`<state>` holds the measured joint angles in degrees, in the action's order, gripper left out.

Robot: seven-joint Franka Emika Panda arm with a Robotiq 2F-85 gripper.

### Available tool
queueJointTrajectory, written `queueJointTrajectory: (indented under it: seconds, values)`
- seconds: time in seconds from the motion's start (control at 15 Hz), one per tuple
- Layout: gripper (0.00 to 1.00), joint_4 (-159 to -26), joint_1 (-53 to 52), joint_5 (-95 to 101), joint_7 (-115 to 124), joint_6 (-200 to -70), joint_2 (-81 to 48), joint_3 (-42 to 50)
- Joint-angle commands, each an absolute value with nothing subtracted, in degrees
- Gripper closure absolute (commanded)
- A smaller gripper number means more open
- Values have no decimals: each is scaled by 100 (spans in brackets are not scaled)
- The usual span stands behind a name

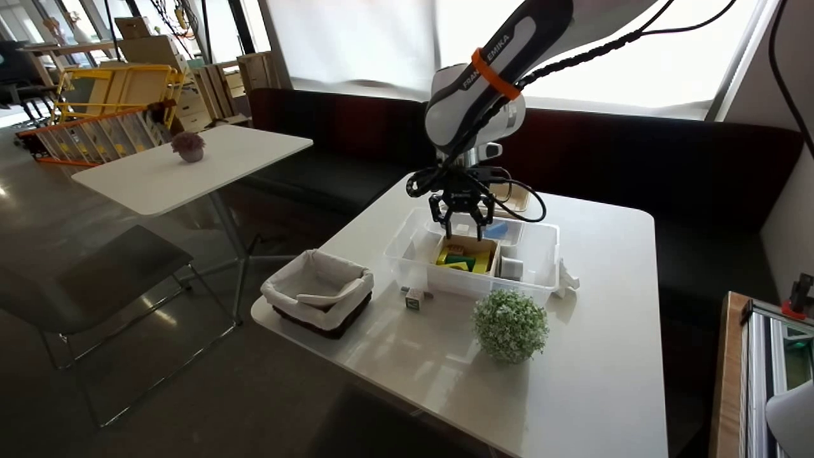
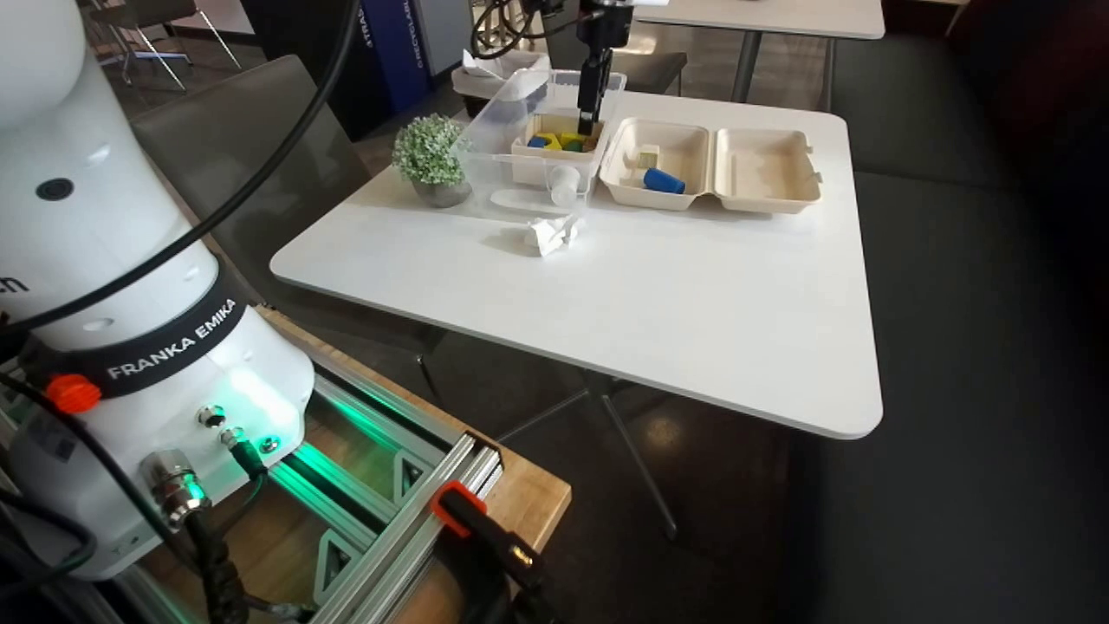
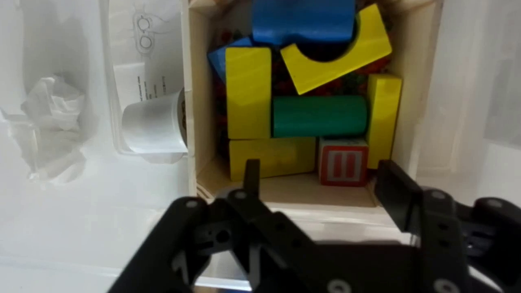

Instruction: Remove some objects from the box and put them inside the container

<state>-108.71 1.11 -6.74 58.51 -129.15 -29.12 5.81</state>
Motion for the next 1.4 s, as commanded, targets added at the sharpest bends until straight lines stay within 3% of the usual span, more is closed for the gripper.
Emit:
queueJointTrajectory:
  seconds: [0.0,0.07,0.13,0.27,0.33,0.4,0.8,1.0,1.2,1.33]
  values:
    - [42,-10952,115,-907,5737,-13197,-3029,562]
    - [41,-10953,117,-935,5732,-13227,-3053,559]
    - [51,-10951,123,-960,5707,-13245,-3080,550]
    - [49,-10979,98,-957,5707,-13374,-3122,564]
    - [55,-10995,105,-979,5679,-13452,-3137,552]
    - [49,-11022,94,-973,5666,-13559,-3158,554]
    - [42,-11152,128,-1156,5378,-13999,-3228,463]
    - [50,-11192,136,-1265,5250,-14071,-3232,453]
    - [67,-11210,136,-1328,5182,-14120,-3235,465]
    - [62,-11227,139,-1365,5146,-14147,-3250,467]
